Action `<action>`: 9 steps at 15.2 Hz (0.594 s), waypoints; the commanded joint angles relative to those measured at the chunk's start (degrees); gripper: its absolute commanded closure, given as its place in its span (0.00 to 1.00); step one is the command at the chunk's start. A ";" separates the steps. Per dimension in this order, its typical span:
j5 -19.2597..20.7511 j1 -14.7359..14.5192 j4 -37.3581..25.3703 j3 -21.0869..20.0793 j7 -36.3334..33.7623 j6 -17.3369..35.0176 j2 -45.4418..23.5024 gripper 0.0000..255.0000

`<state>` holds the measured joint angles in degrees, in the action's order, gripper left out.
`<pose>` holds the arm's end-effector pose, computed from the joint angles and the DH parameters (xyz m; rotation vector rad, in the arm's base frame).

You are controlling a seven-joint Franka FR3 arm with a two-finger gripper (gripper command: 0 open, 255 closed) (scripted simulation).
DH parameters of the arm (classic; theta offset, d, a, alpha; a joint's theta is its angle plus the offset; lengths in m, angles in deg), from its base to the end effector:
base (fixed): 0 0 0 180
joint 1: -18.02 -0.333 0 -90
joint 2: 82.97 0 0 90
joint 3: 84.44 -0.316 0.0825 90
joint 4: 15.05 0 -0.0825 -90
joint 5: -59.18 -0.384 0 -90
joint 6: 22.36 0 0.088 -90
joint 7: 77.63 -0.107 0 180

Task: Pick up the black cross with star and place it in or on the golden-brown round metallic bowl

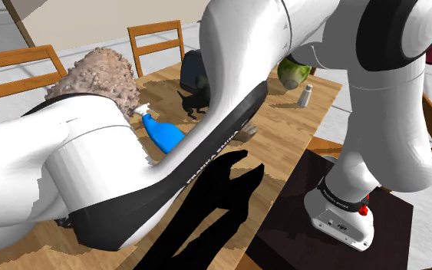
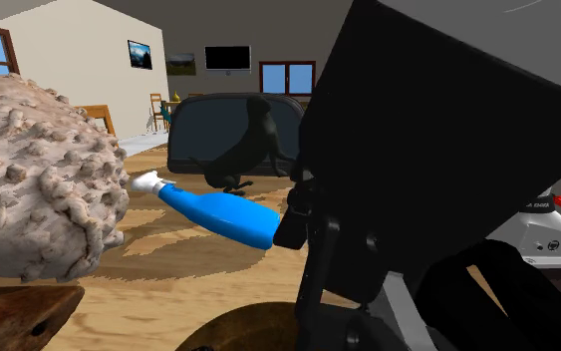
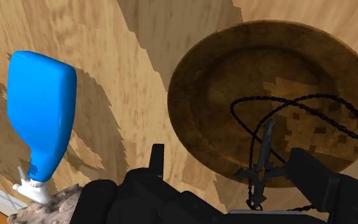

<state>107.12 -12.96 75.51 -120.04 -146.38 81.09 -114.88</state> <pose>0.3739 0.5575 0.3525 2.7244 0.2919 0.5019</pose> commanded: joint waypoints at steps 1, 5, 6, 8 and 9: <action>-0.91 -1.01 -2.03 -0.64 0.64 -2.60 0.61 0.00; -1.28 -1.46 -2.92 -0.90 0.91 -3.75 0.88 0.00; -1.28 -1.46 -2.92 -0.90 0.91 -3.75 0.88 0.00; -1.28 -1.46 -2.92 -0.90 0.91 -3.75 0.88 0.00; -1.28 -1.46 -2.92 -0.90 0.91 -3.75 0.88 0.00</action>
<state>105.84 -14.41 72.61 -120.94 -145.49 77.36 -113.99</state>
